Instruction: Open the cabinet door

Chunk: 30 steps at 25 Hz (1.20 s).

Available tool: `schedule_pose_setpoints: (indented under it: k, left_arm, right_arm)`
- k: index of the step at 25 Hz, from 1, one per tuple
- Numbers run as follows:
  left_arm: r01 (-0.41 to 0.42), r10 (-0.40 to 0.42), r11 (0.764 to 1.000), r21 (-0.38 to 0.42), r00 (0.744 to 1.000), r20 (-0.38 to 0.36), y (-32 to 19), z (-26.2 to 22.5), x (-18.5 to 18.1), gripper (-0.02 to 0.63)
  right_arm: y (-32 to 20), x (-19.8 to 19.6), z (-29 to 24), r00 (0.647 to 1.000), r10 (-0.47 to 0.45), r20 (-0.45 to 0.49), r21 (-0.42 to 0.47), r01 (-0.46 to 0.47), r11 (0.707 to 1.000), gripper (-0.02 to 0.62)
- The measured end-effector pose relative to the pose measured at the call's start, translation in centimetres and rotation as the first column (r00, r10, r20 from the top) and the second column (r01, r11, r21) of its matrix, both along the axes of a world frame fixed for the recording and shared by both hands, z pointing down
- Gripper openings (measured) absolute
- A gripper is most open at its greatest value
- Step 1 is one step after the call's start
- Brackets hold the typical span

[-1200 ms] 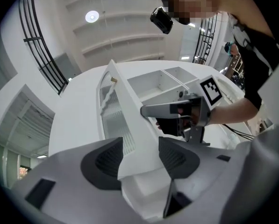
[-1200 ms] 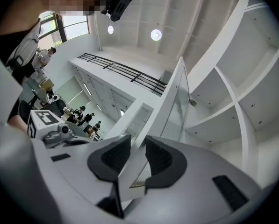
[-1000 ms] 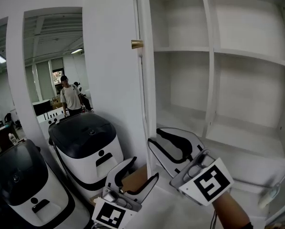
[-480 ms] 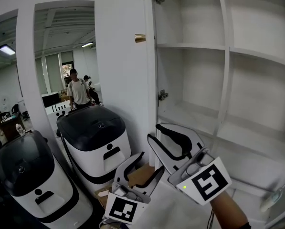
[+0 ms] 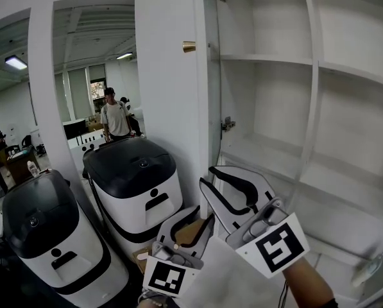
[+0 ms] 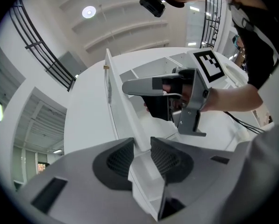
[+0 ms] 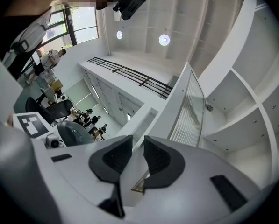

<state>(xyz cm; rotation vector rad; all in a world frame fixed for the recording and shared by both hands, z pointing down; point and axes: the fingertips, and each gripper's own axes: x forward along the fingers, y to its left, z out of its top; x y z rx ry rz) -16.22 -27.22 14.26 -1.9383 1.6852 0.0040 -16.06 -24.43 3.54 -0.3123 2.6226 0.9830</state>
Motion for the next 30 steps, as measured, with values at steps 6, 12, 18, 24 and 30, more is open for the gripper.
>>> schedule_pose_setpoints:
  k: [6, 12, 18, 24, 30]
  left_arm:
    - [0.019, -0.019, 1.000, -0.010, 0.999, -0.044, 0.4, 0.2, -1.6, 0.109]
    - [0.039, -0.042, 0.999, -0.028, 0.991, -0.124, 0.9, 0.5, -4.2, 0.095]
    - [0.084, -0.085, 0.996, -0.011, 0.989, -0.121, 1.2, 0.5, -7.9, 0.083]
    - [0.100, -0.102, 0.995, -0.026, 0.983, -0.155, 0.8, 0.4, -11.3, 0.083]
    - [0.100, -0.107, 0.994, -0.048, 0.978, -0.180, 0.4, 0.5, -14.2, 0.083]
  right_arm:
    - [-0.6, 0.4, 1.0, 0.999, 0.031, 0.031, -0.032, -0.030, 0.999, 0.002]
    - [-1.4, 1.5, 2.3, 0.997, 0.061, 0.045, -0.071, -0.058, 0.996, 0.002]
    - [-1.8, 1.7, 3.9, 0.998, 0.052, 0.036, -0.118, -0.047, 0.992, 0.002]
    - [-1.7, 1.3, 5.0, 0.999, 0.029, 0.031, -0.145, -0.024, 0.989, 0.003]
    - [-1.4, -0.5, 6.4, 1.000, 0.001, -0.006, -0.138, -0.002, 0.990, 0.002]
